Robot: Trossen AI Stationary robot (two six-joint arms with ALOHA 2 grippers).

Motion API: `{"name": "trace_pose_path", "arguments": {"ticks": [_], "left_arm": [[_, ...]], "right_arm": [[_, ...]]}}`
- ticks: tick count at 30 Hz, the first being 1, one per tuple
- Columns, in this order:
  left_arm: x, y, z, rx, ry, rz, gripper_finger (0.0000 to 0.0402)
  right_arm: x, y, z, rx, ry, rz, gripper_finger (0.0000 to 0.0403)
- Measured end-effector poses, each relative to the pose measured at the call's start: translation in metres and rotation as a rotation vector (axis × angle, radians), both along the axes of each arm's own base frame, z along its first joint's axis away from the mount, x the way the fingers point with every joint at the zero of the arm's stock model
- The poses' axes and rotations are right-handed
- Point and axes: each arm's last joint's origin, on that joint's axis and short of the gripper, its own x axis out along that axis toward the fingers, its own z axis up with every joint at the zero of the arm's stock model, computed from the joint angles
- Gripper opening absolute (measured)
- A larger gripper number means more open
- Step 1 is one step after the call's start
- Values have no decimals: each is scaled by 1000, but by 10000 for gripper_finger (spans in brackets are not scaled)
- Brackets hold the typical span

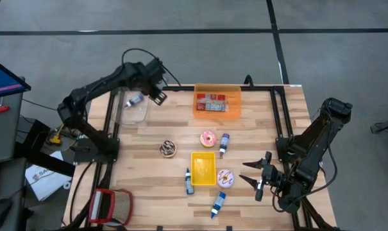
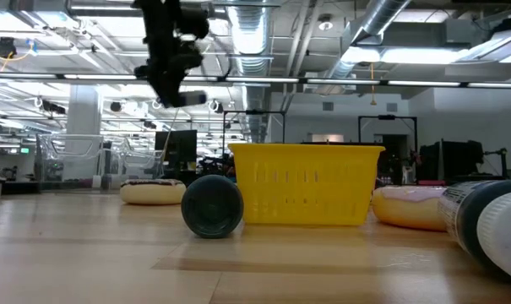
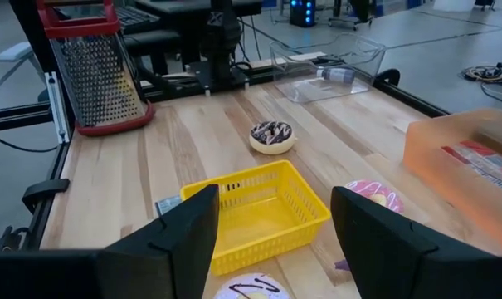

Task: Pick & Place Food Item
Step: Put the bottom right blue food coloring bottle into the transparent bin

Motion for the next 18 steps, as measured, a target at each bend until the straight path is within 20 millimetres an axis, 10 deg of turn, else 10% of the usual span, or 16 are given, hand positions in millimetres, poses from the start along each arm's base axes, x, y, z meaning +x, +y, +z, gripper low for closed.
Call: {"name": "trace_pose_path", "arguments": {"ticks": [18], "left_arm": [[-53, 35, -30, -238, 225, 317, 107]], "right_arm": [[-1, -2, -1, -31, 14, -2, 226]]}}
